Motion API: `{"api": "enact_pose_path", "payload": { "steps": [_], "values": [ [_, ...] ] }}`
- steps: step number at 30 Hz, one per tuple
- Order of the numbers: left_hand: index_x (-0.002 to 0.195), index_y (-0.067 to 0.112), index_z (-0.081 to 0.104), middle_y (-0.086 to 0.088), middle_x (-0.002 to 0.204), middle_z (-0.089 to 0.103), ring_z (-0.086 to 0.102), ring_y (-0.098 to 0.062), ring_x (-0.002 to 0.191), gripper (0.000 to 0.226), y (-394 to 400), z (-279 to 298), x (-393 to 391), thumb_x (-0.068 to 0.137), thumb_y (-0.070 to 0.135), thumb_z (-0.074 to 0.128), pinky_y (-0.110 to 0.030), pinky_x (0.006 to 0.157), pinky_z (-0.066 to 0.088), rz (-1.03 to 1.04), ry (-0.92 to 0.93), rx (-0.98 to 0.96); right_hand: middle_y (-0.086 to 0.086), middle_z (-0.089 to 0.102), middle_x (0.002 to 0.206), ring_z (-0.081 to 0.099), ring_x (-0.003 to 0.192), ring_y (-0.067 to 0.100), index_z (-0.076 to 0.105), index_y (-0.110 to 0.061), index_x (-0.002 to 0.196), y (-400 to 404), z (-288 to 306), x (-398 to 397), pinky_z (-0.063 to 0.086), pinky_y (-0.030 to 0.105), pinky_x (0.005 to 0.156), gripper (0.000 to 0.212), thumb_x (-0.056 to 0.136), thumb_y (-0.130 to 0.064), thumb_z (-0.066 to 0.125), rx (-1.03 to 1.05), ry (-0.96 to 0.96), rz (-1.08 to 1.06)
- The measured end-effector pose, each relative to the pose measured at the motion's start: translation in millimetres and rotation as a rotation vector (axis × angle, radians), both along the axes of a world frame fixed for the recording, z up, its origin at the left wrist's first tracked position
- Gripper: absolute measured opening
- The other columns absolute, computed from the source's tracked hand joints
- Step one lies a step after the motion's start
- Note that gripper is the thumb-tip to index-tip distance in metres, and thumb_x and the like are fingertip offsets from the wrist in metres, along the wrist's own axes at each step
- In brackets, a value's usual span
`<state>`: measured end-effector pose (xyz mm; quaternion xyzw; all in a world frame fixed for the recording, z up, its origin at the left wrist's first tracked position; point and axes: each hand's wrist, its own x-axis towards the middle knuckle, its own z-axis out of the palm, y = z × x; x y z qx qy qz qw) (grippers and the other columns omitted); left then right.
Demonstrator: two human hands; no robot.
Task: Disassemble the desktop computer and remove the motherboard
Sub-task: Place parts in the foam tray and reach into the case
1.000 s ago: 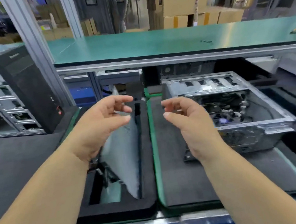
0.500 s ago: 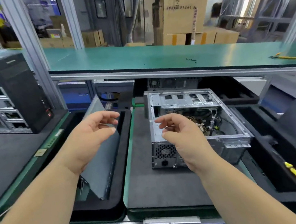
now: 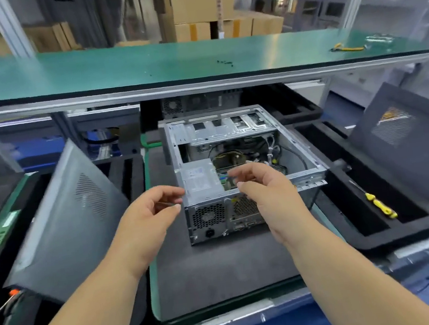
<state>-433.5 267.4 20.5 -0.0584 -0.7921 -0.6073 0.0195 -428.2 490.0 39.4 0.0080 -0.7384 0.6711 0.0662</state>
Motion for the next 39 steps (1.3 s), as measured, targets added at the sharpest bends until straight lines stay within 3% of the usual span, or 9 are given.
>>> {"api": "enact_pose_path", "payload": {
  "steps": [6,12,16,19,23,26,31,39],
  "values": [
    [0.091,0.038,0.071,0.009,0.095,0.069,0.061,-0.012,0.086,0.035,77.3,4.5,-32.5,0.088,0.005,0.059,-0.020,0.080,0.048,0.083,0.010,-0.004,-0.019,0.066,0.082,0.059,0.076,-0.002,0.072,-0.034,0.092,93.3,-6.5,-37.9,0.045,0.013,0.065,0.028,0.089,-0.010,0.057,0.016,-0.024,-0.042],
    [0.090,0.034,0.071,0.009,0.092,0.070,0.063,-0.006,0.085,0.030,170.2,6.6,-59.4,0.087,0.005,0.062,-0.015,0.076,0.046,0.113,-0.026,-0.038,-0.019,0.065,0.072,0.056,0.068,-0.002,0.073,-0.033,0.087,186.4,-2.5,-76.7,0.042,0.023,0.072,0.028,0.089,-0.009,0.058,0.032,-0.094,-0.038],
    [0.087,0.040,0.067,0.015,0.096,0.064,0.061,-0.002,0.089,0.021,207.0,-4.7,-70.8,0.084,0.019,0.067,-0.019,0.079,0.046,0.147,-0.080,-0.308,-0.016,0.065,0.077,0.055,0.072,0.007,0.073,-0.034,0.088,217.4,-1.2,-96.7,0.046,0.023,0.068,0.030,0.088,-0.009,0.056,0.046,-0.117,0.029],
    [0.093,0.044,0.062,0.018,0.104,0.059,0.058,-0.001,0.093,0.016,213.0,-11.1,-69.8,0.086,0.030,0.064,-0.024,0.080,0.046,0.181,-0.173,-0.464,-0.018,0.066,0.077,0.057,0.075,0.004,0.073,-0.034,0.087,224.0,-1.7,-107.7,0.044,0.024,0.074,0.031,0.087,-0.008,0.057,0.042,-0.105,0.077],
    [0.095,0.040,0.064,0.018,0.103,0.063,0.059,0.001,0.098,0.019,205.8,-7.2,-65.2,0.087,0.023,0.064,-0.026,0.091,0.047,0.216,-0.157,-0.363,-0.020,0.067,0.077,0.058,0.070,-0.005,0.072,-0.037,0.089,213.5,-5.8,-117.6,0.041,0.022,0.073,0.028,0.089,-0.013,0.058,0.043,-0.085,0.155],
    [0.102,0.037,0.066,0.016,0.107,0.063,0.057,0.004,0.102,0.023,186.9,2.9,-56.5,0.088,0.020,0.063,-0.025,0.096,0.044,0.319,-0.081,-0.315,-0.016,0.068,0.082,0.058,0.073,0.001,0.072,-0.036,0.092,189.6,-5.3,-122.6,0.044,0.024,0.073,0.026,0.089,-0.014,0.058,0.033,-0.071,0.227],
    [0.101,0.038,0.067,0.020,0.105,0.064,0.058,0.005,0.095,0.025,141.0,22.5,-28.1,0.089,0.017,0.063,-0.016,0.085,0.041,0.447,0.063,-0.269,-0.018,0.069,0.084,0.058,0.068,-0.002,0.072,-0.037,0.090,134.2,7.5,-118.1,0.046,0.018,0.065,0.026,0.089,-0.014,0.058,0.023,-0.037,0.392],
    [0.103,0.040,0.066,0.016,0.104,0.064,0.059,0.001,0.094,0.029,31.9,44.3,12.9,0.088,0.015,0.064,-0.014,0.080,0.043,0.499,0.165,-0.298,-0.014,0.066,0.080,0.056,0.071,0.002,0.073,-0.031,0.088,13.7,19.6,-93.6,0.046,0.023,0.074,0.027,0.089,-0.008,0.059,-0.001,-0.028,0.545]
  ]
}}
